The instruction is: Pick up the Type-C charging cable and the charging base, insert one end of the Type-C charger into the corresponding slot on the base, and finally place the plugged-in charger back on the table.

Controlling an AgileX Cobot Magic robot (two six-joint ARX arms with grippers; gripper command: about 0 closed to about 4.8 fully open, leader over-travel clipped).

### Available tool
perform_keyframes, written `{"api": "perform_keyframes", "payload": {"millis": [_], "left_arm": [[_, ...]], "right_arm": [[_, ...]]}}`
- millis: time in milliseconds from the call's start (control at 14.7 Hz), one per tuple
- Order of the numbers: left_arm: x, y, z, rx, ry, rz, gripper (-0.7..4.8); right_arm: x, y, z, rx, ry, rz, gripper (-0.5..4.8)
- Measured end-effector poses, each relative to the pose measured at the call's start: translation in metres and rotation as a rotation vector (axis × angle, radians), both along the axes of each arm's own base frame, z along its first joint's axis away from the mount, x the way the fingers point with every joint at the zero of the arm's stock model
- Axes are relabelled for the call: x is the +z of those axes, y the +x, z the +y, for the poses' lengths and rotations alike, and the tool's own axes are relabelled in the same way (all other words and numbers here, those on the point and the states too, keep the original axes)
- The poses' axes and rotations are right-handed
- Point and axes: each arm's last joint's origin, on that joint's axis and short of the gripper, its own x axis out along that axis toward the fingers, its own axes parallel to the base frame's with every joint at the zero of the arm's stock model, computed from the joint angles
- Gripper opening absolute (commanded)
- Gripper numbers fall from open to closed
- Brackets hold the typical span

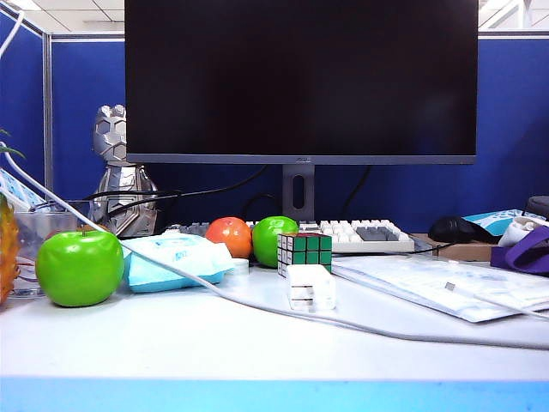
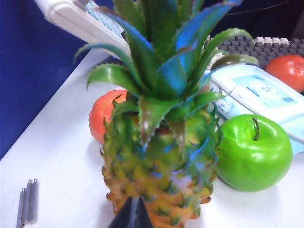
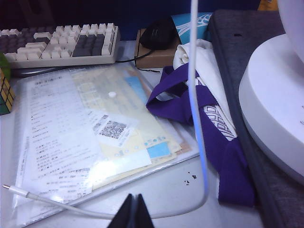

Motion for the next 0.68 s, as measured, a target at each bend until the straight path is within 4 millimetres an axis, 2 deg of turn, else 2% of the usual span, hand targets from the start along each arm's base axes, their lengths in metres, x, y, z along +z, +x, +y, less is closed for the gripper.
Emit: {"api": "perform_keyframes", "payload": {"millis": [543,611,679], "left_arm": [[0.0,0.0,0.0,0.003,-0.021,0.001,-0.05],[0.003,0.0,0.0,0.005,-0.047,-0.031,-0.05],[0.009,0.0,0.0,0.015,-0.09,-0.07,-0.05]], "right_arm": [[0.0,0.0,0.0,-0.008,0.046,0.0,-0.01],[0.003,-0.001,0.0,-0.021,0.126,-0.006,-0.01],[0.016,-0.003,0.0,-0.029,0.182,-0.03,-0.02]]}}
